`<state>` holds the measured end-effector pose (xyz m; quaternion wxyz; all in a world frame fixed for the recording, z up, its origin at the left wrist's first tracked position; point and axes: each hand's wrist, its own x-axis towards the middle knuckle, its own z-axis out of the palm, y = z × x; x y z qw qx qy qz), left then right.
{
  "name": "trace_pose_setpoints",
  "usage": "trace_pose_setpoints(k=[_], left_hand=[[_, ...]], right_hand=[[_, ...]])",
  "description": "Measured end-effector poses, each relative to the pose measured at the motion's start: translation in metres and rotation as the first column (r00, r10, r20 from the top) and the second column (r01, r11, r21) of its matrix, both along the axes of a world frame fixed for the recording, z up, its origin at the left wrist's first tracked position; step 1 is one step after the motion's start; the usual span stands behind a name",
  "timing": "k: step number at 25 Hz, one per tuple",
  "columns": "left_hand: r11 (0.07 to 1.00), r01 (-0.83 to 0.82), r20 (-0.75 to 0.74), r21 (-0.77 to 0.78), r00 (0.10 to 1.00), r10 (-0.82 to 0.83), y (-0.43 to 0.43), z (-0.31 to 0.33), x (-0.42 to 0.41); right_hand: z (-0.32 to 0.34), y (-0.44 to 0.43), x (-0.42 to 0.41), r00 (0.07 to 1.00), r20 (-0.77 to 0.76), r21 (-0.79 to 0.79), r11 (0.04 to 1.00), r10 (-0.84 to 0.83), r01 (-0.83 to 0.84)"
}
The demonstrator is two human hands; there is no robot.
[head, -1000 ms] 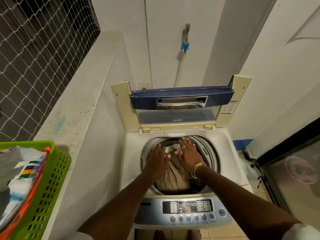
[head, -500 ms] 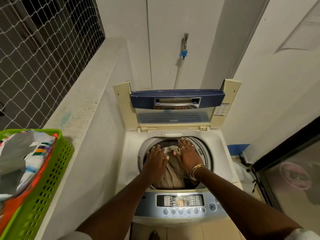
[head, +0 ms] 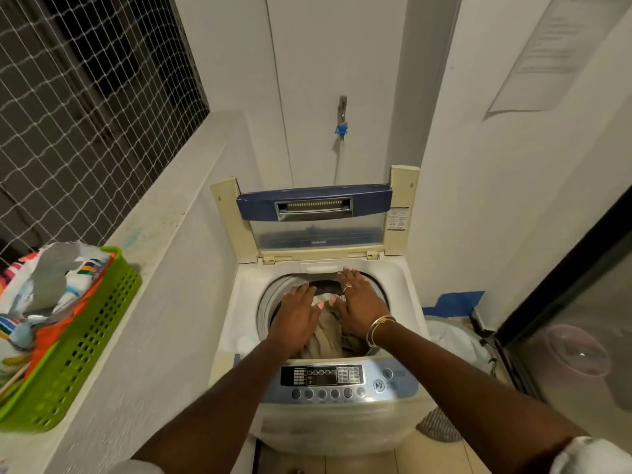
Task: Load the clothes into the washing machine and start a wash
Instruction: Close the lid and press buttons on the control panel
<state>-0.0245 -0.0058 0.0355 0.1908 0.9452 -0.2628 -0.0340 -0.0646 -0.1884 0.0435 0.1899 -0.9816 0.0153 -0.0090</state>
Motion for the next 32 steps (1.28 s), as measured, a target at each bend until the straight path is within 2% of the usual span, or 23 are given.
trace_pose_setpoints(k=[13, 17, 19, 21, 23, 25, 28, 32], left_hand=[[0.997, 0.062, -0.008, -0.049, 0.998, -0.063, 0.018, 0.022, -0.002], [0.994, 0.065, -0.033, -0.083, 0.997, -0.068, 0.026, 0.023, 0.007], [0.988, 0.036, -0.029, -0.151, 0.999, -0.041, 0.023, 0.034, 0.013], [0.973, -0.023, -0.012, -0.231, 1.0, 0.021, 0.018, 0.05, 0.024], [0.962, -0.073, 0.021, -0.262, 0.996, 0.081, 0.013, 0.067, 0.042], [0.96, -0.054, 0.09, -0.274, 0.993, 0.082, 0.007, 0.083, 0.064], [0.982, 0.034, 0.168, -0.185, 0.986, -0.002, -0.005, 0.105, 0.091], [0.988, 0.142, 0.246, 0.059, 0.957, -0.152, -0.014, 0.114, 0.118]], right_hand=[[0.026, 0.005, -0.01, 1.0, 0.008, -0.098, 0.995, 0.023, -0.022], [0.03, 0.011, -0.005, 1.0, 0.011, -0.077, 0.997, -0.005, 0.006], [0.042, 0.012, 0.001, 0.997, 0.054, -0.059, 0.996, -0.061, 0.064], [0.064, 0.013, 0.013, 0.99, 0.11, -0.11, 0.989, -0.091, 0.103], [0.087, 0.012, 0.034, 0.984, 0.16, -0.17, 0.979, -0.082, 0.109], [0.106, 0.011, 0.058, 0.974, 0.221, -0.187, 0.978, -0.051, 0.093], [0.118, 0.01, 0.093, 0.968, 0.244, -0.262, 0.965, 0.052, 0.014], [0.11, 0.014, 0.124, 0.991, 0.085, -0.399, 0.915, 0.104, -0.062]])
